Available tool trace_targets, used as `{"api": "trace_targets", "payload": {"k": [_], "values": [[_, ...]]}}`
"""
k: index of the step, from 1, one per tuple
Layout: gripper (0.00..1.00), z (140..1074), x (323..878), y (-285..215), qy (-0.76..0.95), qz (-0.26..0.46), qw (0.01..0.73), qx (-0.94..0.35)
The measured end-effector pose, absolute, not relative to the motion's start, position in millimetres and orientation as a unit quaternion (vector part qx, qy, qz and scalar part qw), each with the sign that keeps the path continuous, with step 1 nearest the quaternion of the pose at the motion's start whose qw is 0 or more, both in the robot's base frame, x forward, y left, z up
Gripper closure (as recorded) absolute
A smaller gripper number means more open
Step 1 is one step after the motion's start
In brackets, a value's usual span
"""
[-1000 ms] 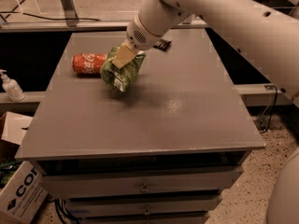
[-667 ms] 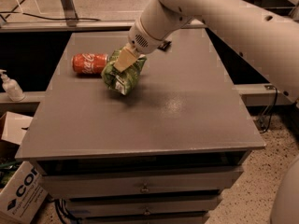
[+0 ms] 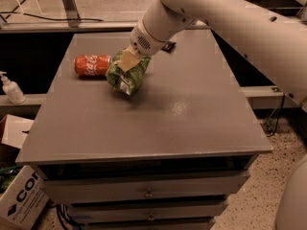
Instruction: Move green jalapeno chip bag near coke can
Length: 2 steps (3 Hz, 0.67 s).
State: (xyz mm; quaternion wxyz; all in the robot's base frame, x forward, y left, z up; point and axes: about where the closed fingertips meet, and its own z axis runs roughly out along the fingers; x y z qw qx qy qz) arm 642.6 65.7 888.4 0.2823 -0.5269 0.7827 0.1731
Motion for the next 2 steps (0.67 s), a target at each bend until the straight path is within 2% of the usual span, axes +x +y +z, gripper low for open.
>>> {"api": "trace_targets", "payload": {"k": [1,2], "values": [[0.13,887.3,642.1,67.2,0.782,0.174,0.281,-0.528],[0.0,886.2,641.7,68.7,0.782,0.174,0.28,-0.529]]}}
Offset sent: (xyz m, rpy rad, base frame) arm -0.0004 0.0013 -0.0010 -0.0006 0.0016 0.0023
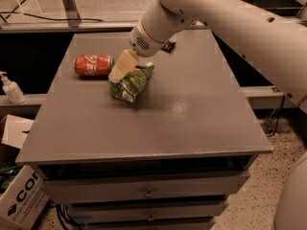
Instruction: Move green jalapeno chip bag near coke can
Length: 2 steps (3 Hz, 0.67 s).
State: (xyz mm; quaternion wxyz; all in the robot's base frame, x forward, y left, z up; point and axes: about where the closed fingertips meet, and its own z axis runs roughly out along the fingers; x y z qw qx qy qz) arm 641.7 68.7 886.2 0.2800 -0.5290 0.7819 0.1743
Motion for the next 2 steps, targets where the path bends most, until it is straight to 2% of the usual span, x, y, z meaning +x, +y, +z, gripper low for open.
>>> {"api": "trace_targets", "payload": {"k": [2], "values": [[0.0,889,639,55,0.782,0.173,0.282,-0.528]]}}
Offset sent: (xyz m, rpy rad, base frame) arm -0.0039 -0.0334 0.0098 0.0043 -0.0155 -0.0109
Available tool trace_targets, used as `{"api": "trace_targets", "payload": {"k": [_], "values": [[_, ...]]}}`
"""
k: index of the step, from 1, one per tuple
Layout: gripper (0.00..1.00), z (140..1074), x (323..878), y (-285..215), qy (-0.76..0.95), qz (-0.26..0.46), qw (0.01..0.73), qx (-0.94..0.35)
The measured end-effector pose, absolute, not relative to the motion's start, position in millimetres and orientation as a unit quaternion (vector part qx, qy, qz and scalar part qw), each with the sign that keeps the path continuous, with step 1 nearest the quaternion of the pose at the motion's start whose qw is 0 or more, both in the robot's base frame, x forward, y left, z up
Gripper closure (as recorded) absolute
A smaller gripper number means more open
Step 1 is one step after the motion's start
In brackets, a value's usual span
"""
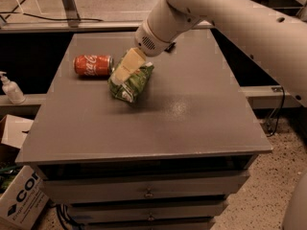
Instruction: Move green jalapeno chip bag near coke can
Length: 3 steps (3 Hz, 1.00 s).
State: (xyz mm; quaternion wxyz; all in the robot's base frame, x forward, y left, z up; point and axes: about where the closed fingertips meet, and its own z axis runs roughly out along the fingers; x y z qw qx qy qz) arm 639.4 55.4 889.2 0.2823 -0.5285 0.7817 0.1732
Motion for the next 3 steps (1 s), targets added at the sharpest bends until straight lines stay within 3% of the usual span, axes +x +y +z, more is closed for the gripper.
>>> {"api": "trace_targets", "payload": {"k": [1,2,3], "values": [[0.0,909,636,12,0.791,0.164,0.304,-0.505],[0.0,937,619,-73,0.81,0.14,0.336,-0.459],[0.0,937,619,-73,0.81,0.14,0.336,-0.459]]}}
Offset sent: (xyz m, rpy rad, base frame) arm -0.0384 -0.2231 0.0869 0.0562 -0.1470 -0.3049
